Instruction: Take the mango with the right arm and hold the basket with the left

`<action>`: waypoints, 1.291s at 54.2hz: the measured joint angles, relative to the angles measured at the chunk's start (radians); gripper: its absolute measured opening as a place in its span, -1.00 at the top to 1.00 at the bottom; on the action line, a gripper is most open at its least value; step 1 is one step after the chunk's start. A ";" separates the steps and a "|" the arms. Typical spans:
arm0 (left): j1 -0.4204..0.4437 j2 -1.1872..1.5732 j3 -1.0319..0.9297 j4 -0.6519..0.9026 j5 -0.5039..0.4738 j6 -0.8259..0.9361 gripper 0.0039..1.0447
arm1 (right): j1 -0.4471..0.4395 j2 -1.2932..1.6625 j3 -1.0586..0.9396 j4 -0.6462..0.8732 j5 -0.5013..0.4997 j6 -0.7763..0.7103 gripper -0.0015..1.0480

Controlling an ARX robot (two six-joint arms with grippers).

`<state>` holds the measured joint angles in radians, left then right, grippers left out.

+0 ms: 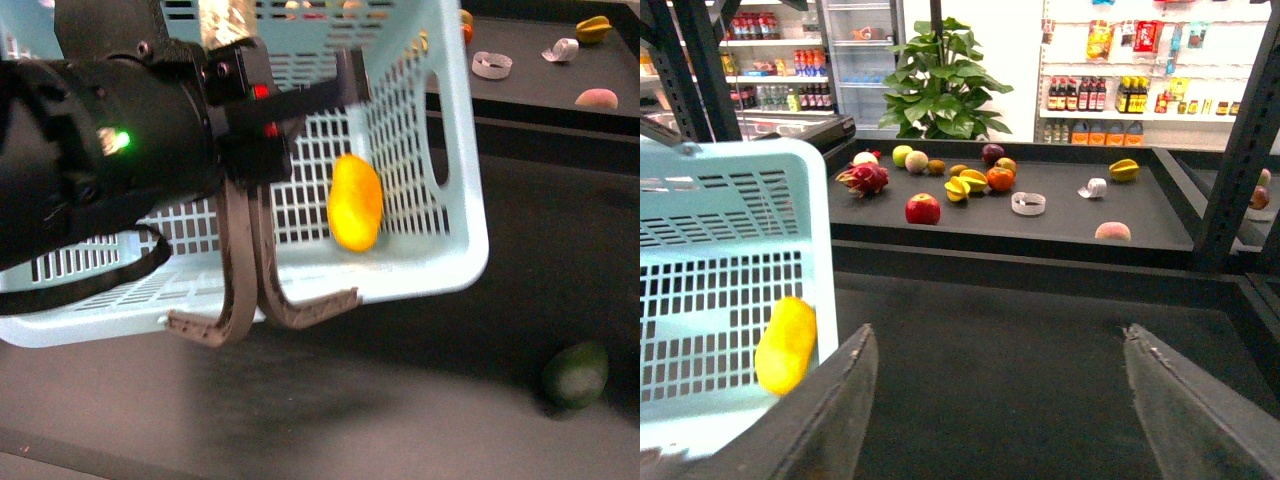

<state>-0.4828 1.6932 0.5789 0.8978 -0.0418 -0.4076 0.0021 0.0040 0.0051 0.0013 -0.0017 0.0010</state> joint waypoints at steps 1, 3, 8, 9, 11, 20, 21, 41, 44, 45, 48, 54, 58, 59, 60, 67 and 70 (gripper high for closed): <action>0.002 0.016 0.021 -0.001 -0.041 -0.027 0.87 | 0.000 0.000 0.000 0.000 0.000 0.000 -0.51; 0.014 0.050 0.082 -0.022 -0.101 -0.076 0.87 | 0.000 0.000 0.000 0.000 0.001 0.000 -0.67; 0.046 0.108 0.217 -0.111 -0.208 -0.211 0.87 | 0.000 0.000 0.000 0.000 0.002 0.002 -0.85; 0.052 0.117 0.235 -0.127 -0.222 -0.230 0.87 | 0.000 0.000 0.000 0.000 0.002 0.001 -0.84; 0.062 0.132 0.261 -0.146 -0.245 -0.277 0.87 | 0.000 0.000 0.000 0.000 0.002 0.001 -0.84; 0.121 0.215 0.385 -0.262 -0.298 -0.499 0.87 | 0.000 0.000 0.000 0.000 0.001 0.001 -0.85; 0.127 0.225 0.397 -0.274 -0.299 -0.527 0.87 | 0.000 0.000 0.000 0.000 0.001 0.001 -0.85; 0.200 0.326 0.577 -0.355 -0.320 -0.798 0.87 | 0.000 0.000 0.000 0.000 0.001 0.001 -0.85; 0.214 0.344 0.589 -0.358 -0.323 -0.819 0.87 | 0.000 0.000 0.000 0.000 0.001 0.001 -0.85; 0.219 0.352 0.593 -0.358 -0.323 -0.824 0.87 | 0.000 0.000 0.000 0.000 0.001 0.001 -0.85; 0.235 0.376 0.602 -0.359 -0.324 -0.840 0.87 | 0.000 0.000 0.000 0.000 0.001 0.001 -0.85; 0.270 0.448 0.626 -0.364 -0.320 -0.895 0.87 | 0.000 0.000 0.000 0.000 0.001 0.001 -0.85; 0.276 0.481 0.626 -0.363 -0.322 -0.924 0.87 | 0.000 0.000 0.000 0.000 0.001 0.001 -0.85; 0.277 0.488 0.628 -0.360 -0.321 -0.931 0.87 | 0.000 0.000 0.000 0.000 0.001 0.001 -0.85; 0.277 0.488 0.631 -0.359 -0.321 -0.933 0.87 | 0.000 0.000 0.000 0.000 0.001 0.001 -0.85; 0.264 0.495 0.633 -0.355 -0.330 -0.958 0.87 | 0.000 0.000 0.000 0.000 0.001 0.001 -0.85; 0.258 0.499 0.633 -0.355 -0.330 -0.959 0.87 | 0.000 0.000 0.000 0.000 0.001 0.001 -0.85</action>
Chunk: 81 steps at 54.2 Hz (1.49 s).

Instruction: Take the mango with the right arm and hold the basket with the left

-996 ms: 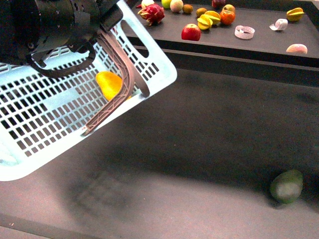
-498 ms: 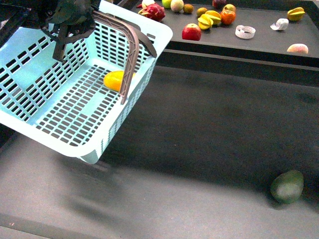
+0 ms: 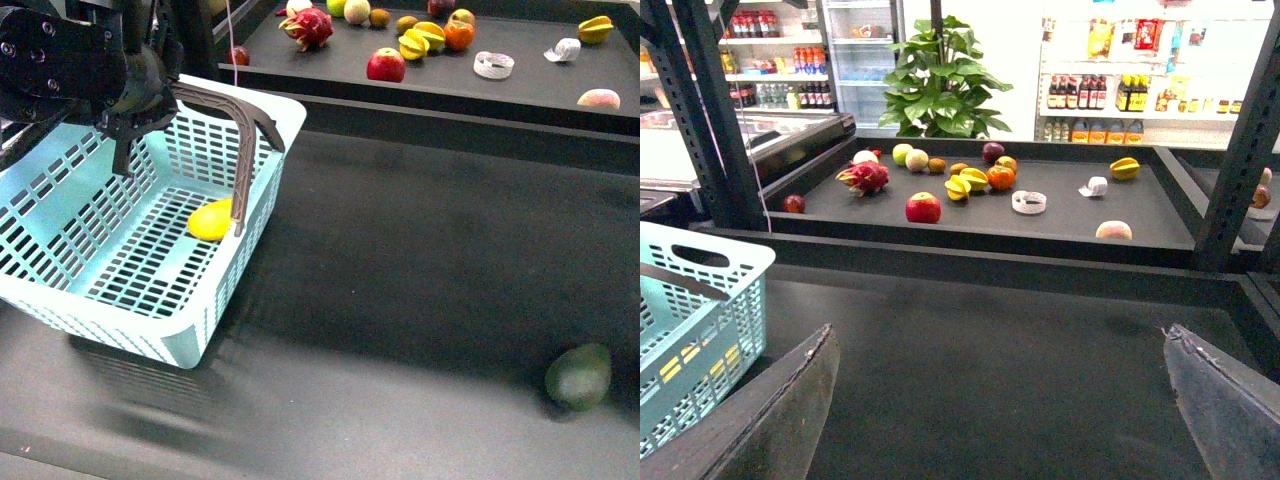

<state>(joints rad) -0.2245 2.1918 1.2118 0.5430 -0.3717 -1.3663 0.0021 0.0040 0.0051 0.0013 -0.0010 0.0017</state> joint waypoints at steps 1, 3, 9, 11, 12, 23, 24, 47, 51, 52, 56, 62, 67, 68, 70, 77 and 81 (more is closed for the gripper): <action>-0.002 0.000 0.000 0.000 -0.001 0.000 0.87 | 0.000 0.000 0.000 0.000 0.000 0.000 -0.85; -0.005 0.002 0.000 0.000 -0.003 -0.008 0.81 | 0.000 0.000 0.000 0.000 0.000 0.000 -0.85; -0.005 0.020 0.007 -0.009 0.002 -0.017 0.46 | 0.000 0.000 0.000 0.000 0.000 0.000 -0.85; -0.004 0.029 0.012 -0.012 0.008 -0.019 0.32 | 0.000 0.000 0.000 0.000 0.000 0.000 -0.85; -0.003 0.030 0.013 -0.013 0.008 -0.019 0.28 | 0.000 0.000 0.000 0.000 0.000 0.000 -0.85; 0.033 0.031 0.011 -0.008 0.036 0.031 -0.37 | 0.000 0.000 0.000 0.000 0.000 0.000 -0.85; 0.035 0.029 0.009 -0.007 0.041 0.036 -0.41 | 0.000 0.000 0.000 0.000 0.000 0.000 -0.85; 0.079 -0.509 -0.531 0.152 0.065 0.287 -0.89 | 0.000 0.000 0.000 0.000 0.000 0.000 -0.85; 0.070 -0.643 -0.643 0.161 0.061 0.309 -0.89 | 0.000 0.000 0.000 0.000 0.000 0.000 -0.85; 0.070 -0.668 -0.663 0.161 0.058 0.314 -0.89 | 0.000 0.000 0.000 0.000 0.000 0.000 -0.85; 0.074 -0.772 -0.747 0.143 0.056 0.328 -0.89 | 0.000 0.000 0.000 0.000 0.001 0.000 -0.85; 0.093 -0.889 -0.844 0.116 0.050 0.344 -0.89 | 0.000 0.000 0.000 0.000 0.000 0.000 -0.85; 0.142 -0.984 -0.914 0.023 0.039 0.378 -0.89 | 0.000 0.000 0.000 0.000 0.000 0.000 -0.85; 0.146 -0.989 -0.919 0.019 0.040 0.380 -0.89 | 0.000 0.000 0.000 0.000 0.001 0.000 -0.85; 0.146 -0.993 -0.920 0.019 0.043 0.383 -0.89 | 0.000 0.000 0.000 0.000 0.000 0.000 -0.85; 0.146 -0.994 -0.920 0.019 0.043 0.390 -0.89 | 0.000 0.000 0.000 0.000 0.000 0.000 -0.85; 0.146 -0.995 -0.920 0.019 0.043 0.393 -0.89 | 0.000 0.000 0.000 0.000 0.001 0.000 -0.85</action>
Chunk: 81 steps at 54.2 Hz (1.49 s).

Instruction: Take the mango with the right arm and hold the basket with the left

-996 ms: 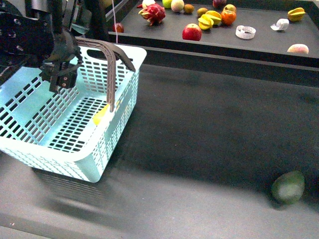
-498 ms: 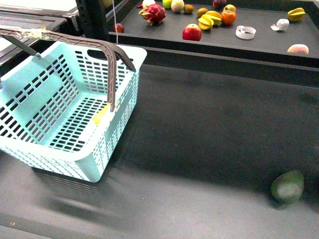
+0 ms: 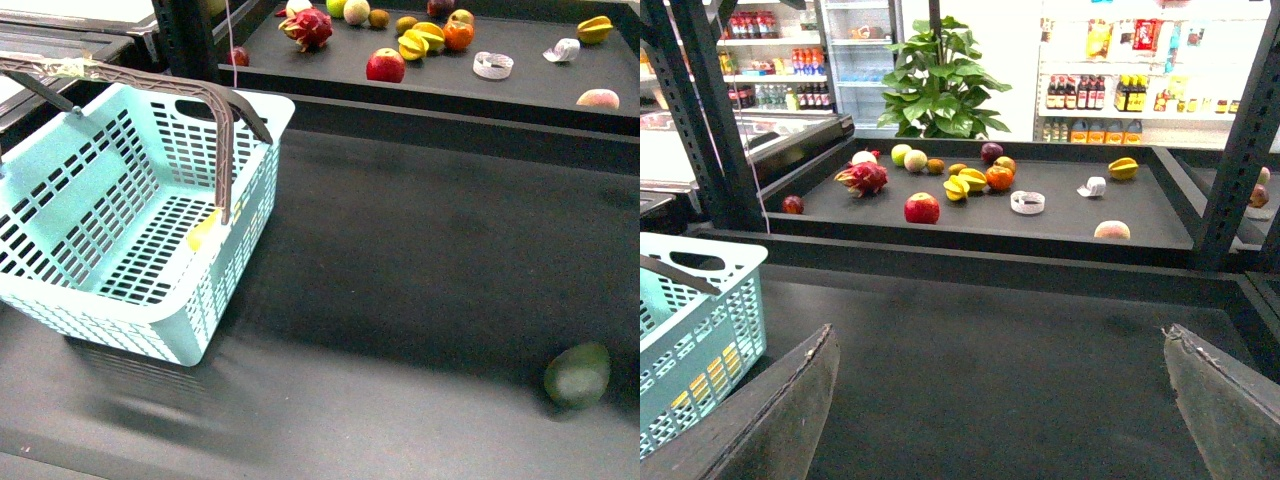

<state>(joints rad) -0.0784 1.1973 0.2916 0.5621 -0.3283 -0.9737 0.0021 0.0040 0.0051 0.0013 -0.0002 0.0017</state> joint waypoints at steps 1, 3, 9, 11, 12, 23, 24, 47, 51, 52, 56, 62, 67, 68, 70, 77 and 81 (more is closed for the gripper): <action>0.000 0.000 0.000 0.000 0.000 0.001 -0.89 | 0.000 0.000 0.000 0.000 0.000 0.000 -0.85; 0.000 0.000 0.000 0.000 0.002 0.002 -0.89 | 0.000 0.000 0.000 0.000 0.000 0.000 -0.85; 0.030 0.028 -0.032 0.117 0.111 0.095 -0.78 | 0.000 0.000 0.000 0.000 -0.001 0.000 -0.85; 0.054 0.055 -0.077 0.274 0.214 0.230 -0.64 | 0.000 0.000 0.000 0.000 -0.001 0.000 -0.85; 0.063 0.061 -0.100 0.340 0.255 0.321 -0.57 | 0.000 0.000 0.000 0.000 -0.001 0.000 -0.85; 0.076 -0.137 -0.215 0.407 0.328 0.909 0.43 | 0.000 0.000 0.000 -0.001 0.001 0.000 -0.85; 0.076 -0.151 -0.219 0.396 0.328 0.919 0.50 | 0.000 0.000 0.000 -0.001 0.001 0.000 -0.85; 0.076 -0.579 -0.270 0.043 0.329 0.963 0.92 | 0.000 0.000 0.000 -0.001 0.001 0.000 -0.85; 0.076 -0.658 -0.271 -0.029 0.329 0.963 0.92 | 0.000 0.000 0.000 -0.001 0.001 0.000 -0.85; 0.076 -0.670 -0.271 -0.041 0.329 0.963 0.92 | 0.000 0.000 0.000 -0.001 0.001 0.000 -0.85; 0.076 -0.718 -0.271 -0.085 0.328 0.964 0.92 | 0.000 0.000 0.000 -0.001 0.001 0.000 -0.85; 0.076 -0.801 -0.271 -0.164 0.329 0.964 0.92 | 0.000 0.000 0.000 -0.001 0.001 0.000 -0.85; 0.076 -0.863 -0.271 -0.225 0.328 0.966 0.92 | 0.000 0.000 0.000 -0.001 0.001 0.000 -0.85; 0.076 -0.875 -0.271 -0.237 0.328 0.966 0.92 | 0.000 0.000 0.000 -0.001 0.001 0.000 -0.85; 0.076 -0.894 -0.271 -0.256 0.329 0.966 0.92 | 0.000 0.000 0.000 -0.001 0.001 0.000 -0.85; 0.076 -0.948 -0.271 -0.309 0.328 0.966 0.92 | 0.000 0.000 0.000 -0.001 0.001 0.000 -0.85; 0.076 -0.982 -0.271 -0.343 0.328 0.966 0.92 | 0.000 0.000 0.000 -0.001 0.001 0.000 -0.85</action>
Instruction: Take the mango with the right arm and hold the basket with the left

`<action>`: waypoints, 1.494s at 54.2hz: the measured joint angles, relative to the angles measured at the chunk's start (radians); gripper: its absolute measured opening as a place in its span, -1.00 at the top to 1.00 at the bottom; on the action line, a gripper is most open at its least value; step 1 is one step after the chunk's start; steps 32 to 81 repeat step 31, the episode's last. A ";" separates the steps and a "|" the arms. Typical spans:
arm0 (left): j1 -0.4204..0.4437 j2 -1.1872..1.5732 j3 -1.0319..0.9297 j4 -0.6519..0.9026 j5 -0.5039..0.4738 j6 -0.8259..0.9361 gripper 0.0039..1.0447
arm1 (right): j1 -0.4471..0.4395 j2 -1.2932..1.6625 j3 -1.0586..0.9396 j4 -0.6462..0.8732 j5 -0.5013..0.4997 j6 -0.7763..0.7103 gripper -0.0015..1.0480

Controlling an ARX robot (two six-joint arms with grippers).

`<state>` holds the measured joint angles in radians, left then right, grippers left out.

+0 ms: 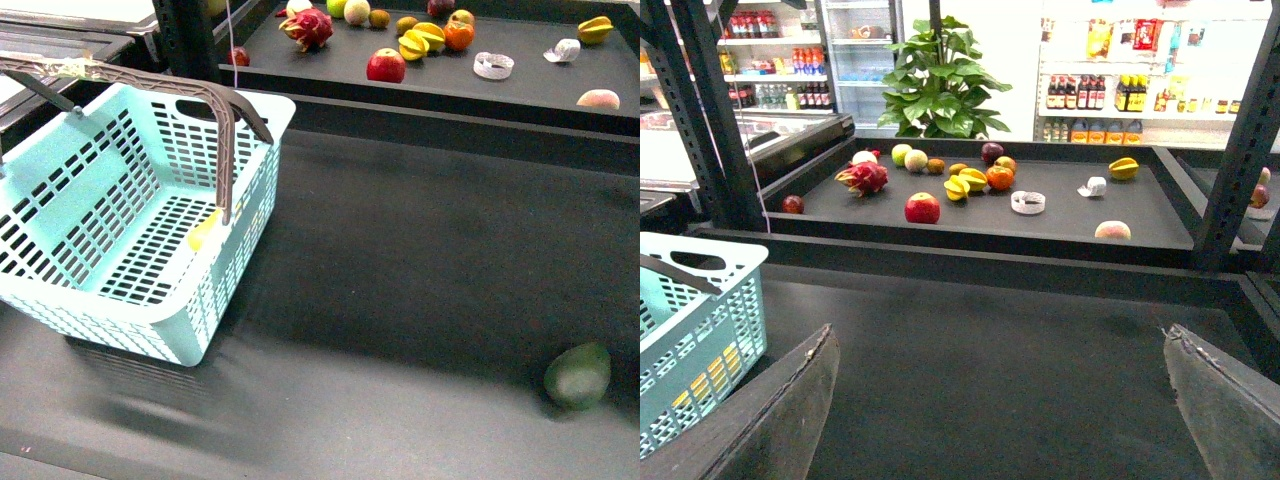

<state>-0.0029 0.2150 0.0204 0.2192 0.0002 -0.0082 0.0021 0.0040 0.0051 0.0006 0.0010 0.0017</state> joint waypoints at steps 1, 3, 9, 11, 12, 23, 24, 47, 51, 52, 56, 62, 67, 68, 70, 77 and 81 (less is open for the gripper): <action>0.000 -0.008 0.000 -0.008 0.000 0.000 0.92 | 0.000 0.000 0.000 0.000 0.000 0.000 -0.85; 0.000 -0.020 0.000 -0.020 0.000 0.000 0.92 | 0.000 0.000 0.000 0.000 0.000 0.000 -0.85; 0.000 -0.097 0.000 -0.116 0.000 0.000 0.92 | 0.000 0.000 0.000 0.000 0.000 0.000 -0.85; 0.000 -0.153 0.000 -0.187 0.000 0.000 0.92 | 0.000 0.000 0.000 0.000 0.000 0.000 -0.85; 0.000 -0.175 0.000 -0.204 0.000 0.000 0.92 | 0.000 0.000 0.000 0.000 0.000 0.000 -0.85; 0.000 -0.209 0.000 -0.217 0.000 0.000 0.92 | 0.000 0.000 0.000 0.000 0.000 0.000 -0.85; 0.000 -0.209 0.000 -0.217 0.000 0.000 0.92 | 0.000 0.000 0.000 0.000 0.000 0.000 -0.85; 0.000 -0.211 0.000 -0.217 0.000 0.000 0.92 | 0.000 0.000 0.000 0.000 0.000 0.000 -0.85; 0.000 -0.211 0.000 -0.217 0.000 0.000 0.92 | 0.000 0.000 0.000 0.000 0.000 0.000 -0.85; 0.000 -0.211 0.000 -0.217 0.000 0.000 0.92 | 0.000 0.000 0.000 0.000 0.000 0.000 -0.85; 0.000 -0.211 0.000 -0.217 0.000 0.000 0.92 | 0.000 0.000 0.000 0.000 0.000 0.000 -0.85; 0.000 -0.211 0.000 -0.217 0.000 0.000 0.92 | 0.000 0.000 0.000 0.000 0.000 0.000 -0.85; 0.000 -0.211 0.000 -0.217 0.000 0.000 0.92 | 0.000 0.000 0.000 0.000 0.000 0.000 -0.85; 0.000 -0.211 0.000 -0.217 0.000 0.000 0.92 | 0.000 0.000 0.000 0.000 0.000 0.000 -0.85; 0.000 -0.211 0.000 -0.217 0.000 0.000 0.92 | 0.000 0.000 0.000 0.000 0.000 0.000 -0.85; 0.000 -0.211 0.000 -0.217 0.000 0.000 0.92 | 0.000 0.000 0.000 0.000 0.000 0.000 -0.85; 0.000 -0.211 0.000 -0.217 0.000 0.000 0.92 | 0.000 0.000 0.000 0.000 0.000 0.000 -0.85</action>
